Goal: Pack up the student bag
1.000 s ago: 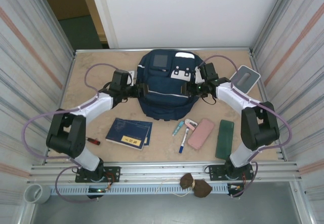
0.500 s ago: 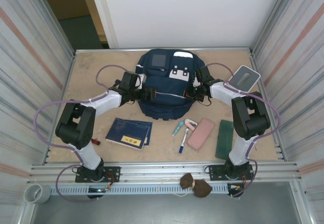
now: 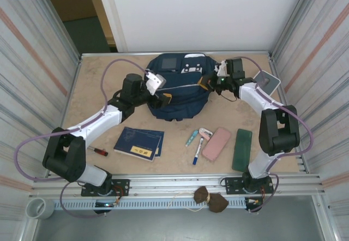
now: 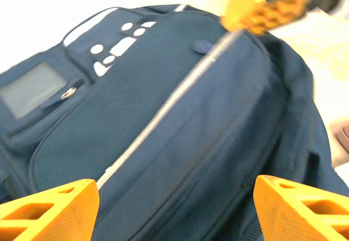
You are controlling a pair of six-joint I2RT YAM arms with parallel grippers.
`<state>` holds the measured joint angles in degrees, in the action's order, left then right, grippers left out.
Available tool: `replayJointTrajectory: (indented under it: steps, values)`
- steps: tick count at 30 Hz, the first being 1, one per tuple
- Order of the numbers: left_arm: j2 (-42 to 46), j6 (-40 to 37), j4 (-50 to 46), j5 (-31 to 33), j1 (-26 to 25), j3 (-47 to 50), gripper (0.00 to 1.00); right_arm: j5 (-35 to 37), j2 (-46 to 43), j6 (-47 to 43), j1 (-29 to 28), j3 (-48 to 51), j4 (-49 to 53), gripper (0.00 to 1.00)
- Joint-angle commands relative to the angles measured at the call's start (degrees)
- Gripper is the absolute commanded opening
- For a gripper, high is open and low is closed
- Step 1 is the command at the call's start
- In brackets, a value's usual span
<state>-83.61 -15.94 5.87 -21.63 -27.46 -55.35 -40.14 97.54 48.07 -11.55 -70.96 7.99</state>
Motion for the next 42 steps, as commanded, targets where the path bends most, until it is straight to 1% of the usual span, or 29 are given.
replayJointTrajectory:
  steps: [1, 4, 6, 9, 12, 15, 17, 19, 21, 23, 25, 26, 27, 28, 30, 32, 37, 39, 42]
  values:
    - [-2.2, -15.5, -1.7, -6.2, -0.6, -5.0, 0.76, -9.8, -0.9, 6.1, 0.1, -4.5, -7.2, 0.0]
    - [-5.9, -18.5, -6.2, -3.8, -1.1, -10.3, 0.75, -11.2, 0.4, 6.2, 0.0, -6.3, -7.2, 0.0]
    - [-7.9, -20.0, -9.5, -4.1, -1.1, -13.0, 0.73, -11.4, 0.9, 4.1, 0.1, -7.7, -4.3, 0.0]
    - [-10.4, -21.9, -12.6, -4.8, -1.1, -14.8, 0.71, -12.0, 1.7, 4.0, 0.3, -7.7, -4.2, 0.0]
    - [-12.2, -23.0, -14.0, -7.1, -1.0, -15.8, 0.72, -13.0, 2.9, 6.6, 0.1, -7.6, -7.1, 0.0]
    - [-14.6, -22.7, -13.3, -5.9, -1.0, -17.7, 0.69, -14.7, 4.1, 9.0, -0.8, -8.4, -9.9, 0.0]
    - [-16.3, -22.0, -13.0, -5.3, -0.9, -19.0, 0.62, -15.5, 4.7, 10.0, -1.3, -8.9, -11.1, 0.0]
    - [-17.4, -21.2, -12.7, -5.4, -0.9, -20.0, 0.48, -15.8, 5.3, 9.8, -1.3, -9.4, -10.8, 0.0]
    - [-17.5, -19.6, -11.7, -6.1, -0.7, -19.9, 0.37, -15.2, 5.5, 7.9, -0.9, -9.7, -8.6, 0.0]
    - [-16.9, -17.1, -10.5, -6.8, -0.3, -19.8, 0.22, -14.6, 6.2, 6.1, -0.3, -10.1, -6.4, 0.0]
    - [-16.0, -13.9, -9.3, -6.6, 0.3, -20.0, 0.04, -13.8, 7.2, 3.6, 0.3, -11.0, -3.3, 0.0]
    - [-15.5, -12.6, -8.8, -5.7, 0.5, -20.1, 0.0, -13.2, 7.5, 2.1, 0.4, -11.6, -1.5, 0.0]
    - [-14.6, -10.7, -7.7, -3.9, 0.6, -19.9, 0.0, -11.7, 7.6, -0.1, 0.6, -12.3, 1.5, 0.05]
    - [-13.7, -9.2, -6.3, -2.2, 0.7, -19.5, 0.0, -10.2, 7.5, -2.4, 0.8, -12.8, 4.3, 0.13]
    - [-11.5, -6.0, -2.6, 0.9, 0.8, -18.1, 0.0, -5.6, 6.2, -7.2, 1.3, -12.7, 9.8, 0.33]
    - [-9.7, -3.1, -0.3, 3.2, 0.8, -17.3, 0.0, -0.4, 3.2, -10.1, 1.5, -10.8, 12.8, 0.44]
    - [-6.5, 2.7, 0.9, 7.1, 0.8, -17.0, 0.0, 8.4, -6.7, -14.3, 1.7, -2.7, 15.4, 0.63]
    - [-5.7, 4.2, 1.0, 9.9, 1.0, -17.0, 0.0, 13.6, -10.3, -17.2, 1.8, -0.3, 19.3, 0.7]
    - [-5.7, 6.3, -0.6, 12.0, 1.7, -18.2, 0.0, 21.2, -14.3, -20.9, 1.7, 2.8, 24.4, 0.78]
